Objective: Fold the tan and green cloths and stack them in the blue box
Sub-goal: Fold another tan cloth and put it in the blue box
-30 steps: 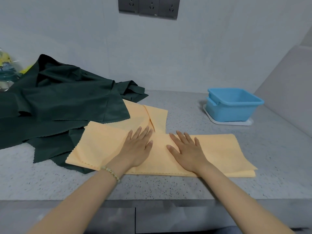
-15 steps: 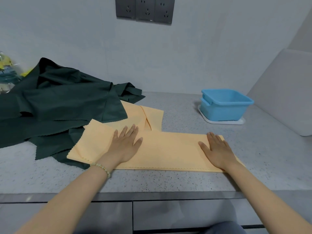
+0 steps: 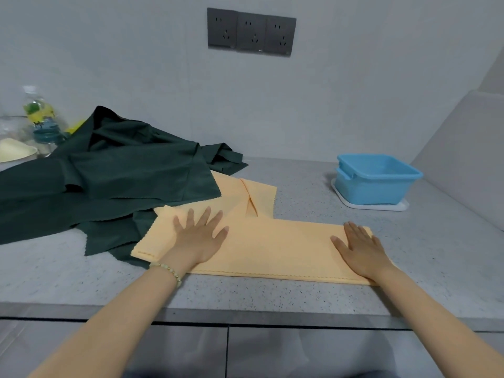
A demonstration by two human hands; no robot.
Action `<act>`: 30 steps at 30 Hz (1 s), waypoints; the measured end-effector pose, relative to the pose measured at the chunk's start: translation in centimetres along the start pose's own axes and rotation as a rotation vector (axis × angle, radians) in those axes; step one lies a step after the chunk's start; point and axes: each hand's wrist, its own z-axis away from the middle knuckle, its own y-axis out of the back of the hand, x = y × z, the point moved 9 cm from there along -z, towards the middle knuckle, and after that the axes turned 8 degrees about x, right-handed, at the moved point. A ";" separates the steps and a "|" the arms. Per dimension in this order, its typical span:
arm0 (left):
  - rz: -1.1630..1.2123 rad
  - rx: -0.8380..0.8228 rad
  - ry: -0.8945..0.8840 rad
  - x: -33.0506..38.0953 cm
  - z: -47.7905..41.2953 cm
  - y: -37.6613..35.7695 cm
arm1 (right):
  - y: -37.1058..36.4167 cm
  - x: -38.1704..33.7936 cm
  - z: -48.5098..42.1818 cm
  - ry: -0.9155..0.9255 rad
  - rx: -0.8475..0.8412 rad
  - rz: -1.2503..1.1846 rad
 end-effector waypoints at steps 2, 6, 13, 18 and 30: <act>-0.006 -0.027 0.009 0.2 0.0 0.1 | 0.1 0.0 0.2 -0.007 -0.009 0.002; 0.145 0.092 -0.156 3.7 -0.1 2.8 | 1.8 -2.6 1.5 0.117 0.085 -0.102; 0.222 0.077 -0.548 14.7 -1.9 4.8 | 3.2 -12.9 8.9 0.688 -0.008 -0.311; 0.040 0.097 -0.538 16.7 -4.1 3.9 | 4.7 -15.0 11.5 0.898 0.145 -0.279; 0.333 0.205 -0.325 12.3 -6.7 6.0 | 6.5 -12.9 7.9 1.028 0.464 -0.199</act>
